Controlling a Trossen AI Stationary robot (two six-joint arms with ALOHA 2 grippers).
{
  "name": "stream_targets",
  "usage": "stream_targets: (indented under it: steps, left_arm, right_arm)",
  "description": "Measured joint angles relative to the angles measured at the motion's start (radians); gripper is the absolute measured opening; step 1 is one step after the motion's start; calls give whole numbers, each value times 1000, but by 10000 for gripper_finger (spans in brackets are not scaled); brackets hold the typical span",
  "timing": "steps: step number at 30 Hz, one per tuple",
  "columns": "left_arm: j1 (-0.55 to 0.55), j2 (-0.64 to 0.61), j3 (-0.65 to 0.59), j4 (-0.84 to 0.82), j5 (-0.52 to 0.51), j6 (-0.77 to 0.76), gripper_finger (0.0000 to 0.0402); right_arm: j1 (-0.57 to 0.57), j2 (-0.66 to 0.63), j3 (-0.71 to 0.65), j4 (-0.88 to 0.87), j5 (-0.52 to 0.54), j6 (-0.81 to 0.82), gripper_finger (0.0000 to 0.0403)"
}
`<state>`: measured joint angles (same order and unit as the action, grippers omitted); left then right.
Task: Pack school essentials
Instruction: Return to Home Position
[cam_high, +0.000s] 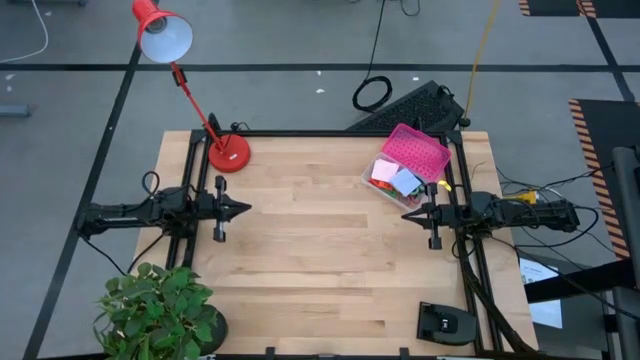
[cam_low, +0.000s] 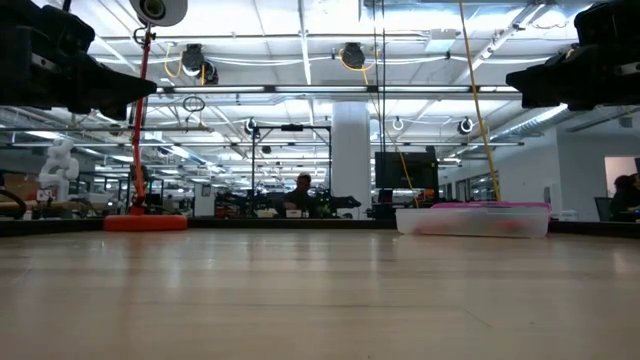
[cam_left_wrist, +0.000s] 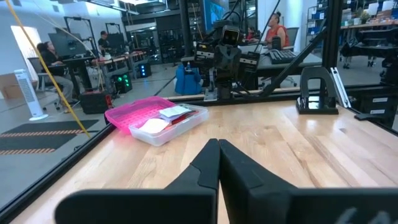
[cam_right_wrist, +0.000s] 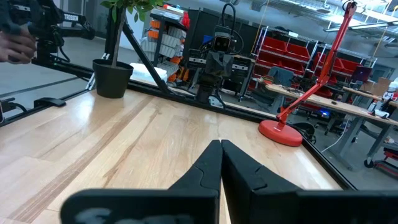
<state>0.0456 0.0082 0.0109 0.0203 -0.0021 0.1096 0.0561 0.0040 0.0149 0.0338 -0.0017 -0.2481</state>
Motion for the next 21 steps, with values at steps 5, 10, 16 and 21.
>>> stream_targets:
  steps: [5, 10, 16, 21]
  left_arm:
    - [0, 0, 0, 0, 0, -1, 6]
    - [0, 0, 0, 1, 0, -3, 28]
    - [0, 0, 0, 1, 0, -3, 35]
    - [0, 0, 0, 2, 0, -3, 37]
  right_arm:
    - [0, 0, 0, 0, 0, 0, 0]
    - [0, 0, 0, 0, 0, 0, 0]
    - [0, 0, 0, 0, 0, 0, 0]
    - [0, 0, 0, 0, 0, 0, 0]
